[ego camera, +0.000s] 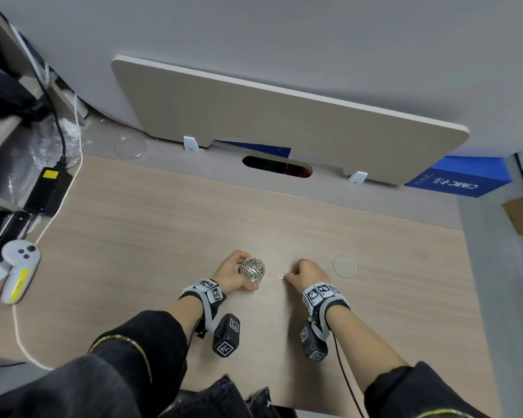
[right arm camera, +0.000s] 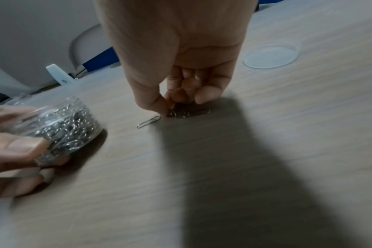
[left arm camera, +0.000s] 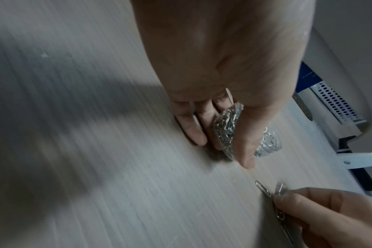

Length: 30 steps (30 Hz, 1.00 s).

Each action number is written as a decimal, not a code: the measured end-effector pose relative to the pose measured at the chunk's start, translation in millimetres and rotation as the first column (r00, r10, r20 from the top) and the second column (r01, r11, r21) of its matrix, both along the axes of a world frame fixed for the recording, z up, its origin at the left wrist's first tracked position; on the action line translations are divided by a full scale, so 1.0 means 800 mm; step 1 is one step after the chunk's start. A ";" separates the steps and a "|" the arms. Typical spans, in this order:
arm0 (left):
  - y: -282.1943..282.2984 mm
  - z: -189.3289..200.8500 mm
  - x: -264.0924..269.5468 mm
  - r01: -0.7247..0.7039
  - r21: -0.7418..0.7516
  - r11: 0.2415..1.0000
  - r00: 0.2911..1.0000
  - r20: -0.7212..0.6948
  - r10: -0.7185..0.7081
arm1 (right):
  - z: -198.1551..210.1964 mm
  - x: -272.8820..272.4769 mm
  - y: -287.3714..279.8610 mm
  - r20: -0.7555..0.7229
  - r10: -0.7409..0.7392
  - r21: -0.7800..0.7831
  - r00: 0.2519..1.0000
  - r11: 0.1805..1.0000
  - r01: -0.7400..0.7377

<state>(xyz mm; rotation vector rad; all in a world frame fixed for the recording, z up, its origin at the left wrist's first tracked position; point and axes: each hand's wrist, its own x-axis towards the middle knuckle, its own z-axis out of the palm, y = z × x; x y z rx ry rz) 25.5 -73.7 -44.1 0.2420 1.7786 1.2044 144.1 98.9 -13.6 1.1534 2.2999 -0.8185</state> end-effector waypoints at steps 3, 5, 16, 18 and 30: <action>-0.001 -0.002 0.000 0.003 -0.003 1.000 1.000 -0.004 -0.003 | 0.006 -0.009 -0.003 -0.115 -0.061 -0.112 0.991 0.993 0.048; -0.001 0.000 0.000 0.003 -0.003 1.000 1.000 0.000 -0.003 | 0.014 -0.022 -0.010 -0.229 -0.083 -0.207 0.970 0.978 0.035; -0.002 0.003 0.000 -0.009 0.023 1.000 1.000 0.012 0.009 | 0.011 -0.050 -0.026 -0.317 -0.218 -0.179 0.923 0.969 0.168; -0.002 0.003 0.000 -0.004 0.022 1.000 1.000 0.014 0.003 | 0.007 -0.032 -0.003 -0.212 -0.289 -0.054 0.934 0.957 0.284; -0.004 0.003 -0.002 0.010 0.013 1.000 1.000 0.021 -0.010 | -0.014 -0.021 0.002 0.053 -0.093 0.211 0.994 0.974 0.079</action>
